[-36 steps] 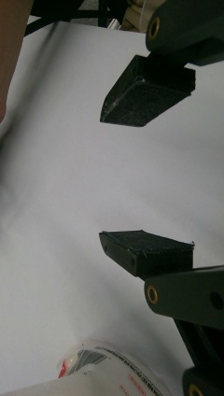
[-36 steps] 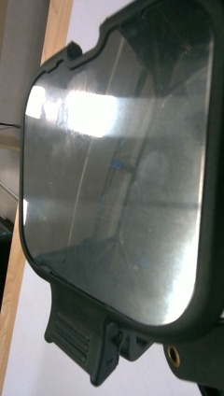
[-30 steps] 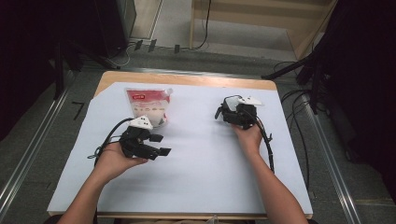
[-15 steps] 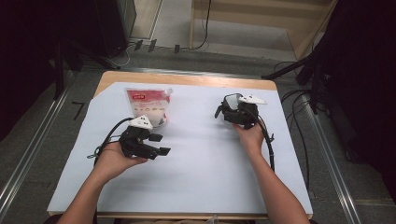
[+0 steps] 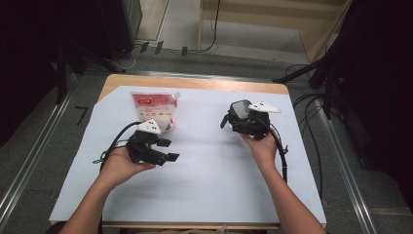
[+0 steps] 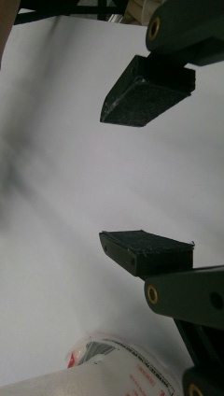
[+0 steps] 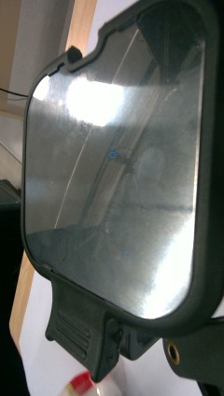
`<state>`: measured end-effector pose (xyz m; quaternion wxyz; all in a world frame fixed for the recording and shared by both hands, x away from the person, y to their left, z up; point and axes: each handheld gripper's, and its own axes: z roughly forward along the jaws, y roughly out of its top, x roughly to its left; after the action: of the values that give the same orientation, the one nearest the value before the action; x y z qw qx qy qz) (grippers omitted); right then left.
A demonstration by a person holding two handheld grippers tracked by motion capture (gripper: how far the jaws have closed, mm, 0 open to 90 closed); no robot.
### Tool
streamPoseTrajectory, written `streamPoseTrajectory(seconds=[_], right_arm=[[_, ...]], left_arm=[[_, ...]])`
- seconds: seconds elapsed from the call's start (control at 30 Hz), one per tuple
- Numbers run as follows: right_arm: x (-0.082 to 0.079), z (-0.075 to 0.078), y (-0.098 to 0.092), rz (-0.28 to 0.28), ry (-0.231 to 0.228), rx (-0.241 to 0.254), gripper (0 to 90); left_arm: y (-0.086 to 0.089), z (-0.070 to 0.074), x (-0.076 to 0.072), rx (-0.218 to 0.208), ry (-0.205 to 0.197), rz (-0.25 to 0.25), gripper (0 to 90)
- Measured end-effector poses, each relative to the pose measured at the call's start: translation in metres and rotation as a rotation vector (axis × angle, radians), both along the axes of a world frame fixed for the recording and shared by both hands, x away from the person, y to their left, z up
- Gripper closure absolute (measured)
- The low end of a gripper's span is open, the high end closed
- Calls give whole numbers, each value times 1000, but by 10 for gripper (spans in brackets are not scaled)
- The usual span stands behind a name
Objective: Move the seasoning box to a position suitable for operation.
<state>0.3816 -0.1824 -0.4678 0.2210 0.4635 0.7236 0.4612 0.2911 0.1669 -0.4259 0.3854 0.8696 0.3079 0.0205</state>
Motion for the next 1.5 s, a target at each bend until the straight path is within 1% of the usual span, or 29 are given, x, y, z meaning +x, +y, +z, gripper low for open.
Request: streamPoseTrajectory(seconds=[0.13,0.17,0.27,0.33,0.37,0.43,0.47,0.57,0.6,0.63,0.67,0.7,0.73,0.8,0.83,0.87,0.93,1.1,1.2,1.27,1.33,1.43,1.5], right_arm=[[-11,6,0,21,-6,-2,158],[-14,7,0,23,-8,-1,158],[-21,9,-1,33,-12,-5,158],[-27,10,-2,34,-4,-3,158],[-28,10,-2,36,-6,-6,158],[-35,9,-2,46,2,-6,158],[-38,9,-2,50,4,-5,158],[-47,7,0,63,13,-20,158],[-47,7,0,63,13,-20,158],[-53,5,1,70,21,-20,158],[-53,5,1,70,21,-20,158],[-58,5,3,77,28,-23,158],[-60,5,4,81,28,-24,158],[-63,4,5,88,26,-24,158],[-68,4,8,96,27,-24,158],[-71,3,10,103,31,-19,158],[-74,1,14,111,32,-26,158],[-79,-3,25,147,33,-27,158],[-83,-6,31,160,42,-16,158],[-83,-7,34,168,41,-19,158],[-85,-10,42,190,39,-26,158],[-86,-14,50,211,40,-26,158],[-87,-16,55,219,50,-23,158]], left_arm=[[-1,-1,1,1,-4,-5,374],[-3,-1,2,1,3,-9,374],[-6,-3,3,5,2,-19,374],[-7,-3,3,16,5,-23,374],[-9,-4,4,8,2,-25,374],[-10,-4,4,13,2,-30,374],[-10,-4,5,9,4,-30,374],[-10,-4,6,14,3,-34,375],[-10,-4,6,14,3,-34,375],[-10,-5,6,10,2,-32,375],[-10,-5,6,10,2,-32,375],[-9,-5,7,10,0,-34,376],[-9,-5,7,1,4,-29,376],[-8,-5,8,-2,0,-28,377],[-8,-5,8,0,1,-27,377],[-7,-5,8,-1,0,-22,378],[-6,-4,8,-3,-3,-21,378],[-6,-5,8,0,-6,-19,378],[-6,-5,9,5,-4,-19,378],[-6,-5,9,2,-3,-18,379],[-6,-5,9,7,-3,-22,378],[-6,-5,9,3,-3,-20,379],[-6,-6,9,3,-2,-24,379]])
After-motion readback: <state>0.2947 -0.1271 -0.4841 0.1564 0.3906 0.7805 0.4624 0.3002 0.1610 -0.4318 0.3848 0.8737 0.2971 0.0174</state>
